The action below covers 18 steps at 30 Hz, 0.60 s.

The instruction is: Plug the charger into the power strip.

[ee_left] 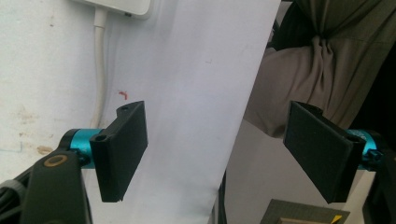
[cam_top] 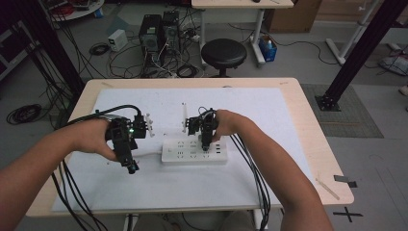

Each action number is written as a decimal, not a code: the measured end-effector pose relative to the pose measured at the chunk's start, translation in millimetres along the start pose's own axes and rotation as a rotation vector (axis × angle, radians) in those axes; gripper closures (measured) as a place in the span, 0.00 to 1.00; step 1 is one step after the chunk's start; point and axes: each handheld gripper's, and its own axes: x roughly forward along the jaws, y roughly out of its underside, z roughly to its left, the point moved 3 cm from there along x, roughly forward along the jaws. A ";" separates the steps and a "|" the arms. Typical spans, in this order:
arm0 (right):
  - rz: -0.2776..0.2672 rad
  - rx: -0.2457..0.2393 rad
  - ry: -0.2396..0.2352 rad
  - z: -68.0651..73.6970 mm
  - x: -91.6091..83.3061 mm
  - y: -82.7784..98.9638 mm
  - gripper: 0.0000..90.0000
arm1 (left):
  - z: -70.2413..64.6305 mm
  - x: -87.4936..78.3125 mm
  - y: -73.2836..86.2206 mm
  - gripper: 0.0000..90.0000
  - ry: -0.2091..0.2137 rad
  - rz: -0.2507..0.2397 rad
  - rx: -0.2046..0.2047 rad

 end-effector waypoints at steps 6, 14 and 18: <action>0.051 -0.028 0.021 2.3 1.4 -6.5 0.69 | 0.0 2.7 1.0 0.24 0.004 0.000 -0.002; -0.029 0.011 -0.013 -1.7 3.2 2.9 0.69 | 1.5 1.9 0.8 0.24 0.006 -0.007 -0.005; -0.009 0.008 -0.003 0.0 4.0 -1.0 0.69 | 2.9 1.7 1.7 0.24 0.007 0.000 -0.003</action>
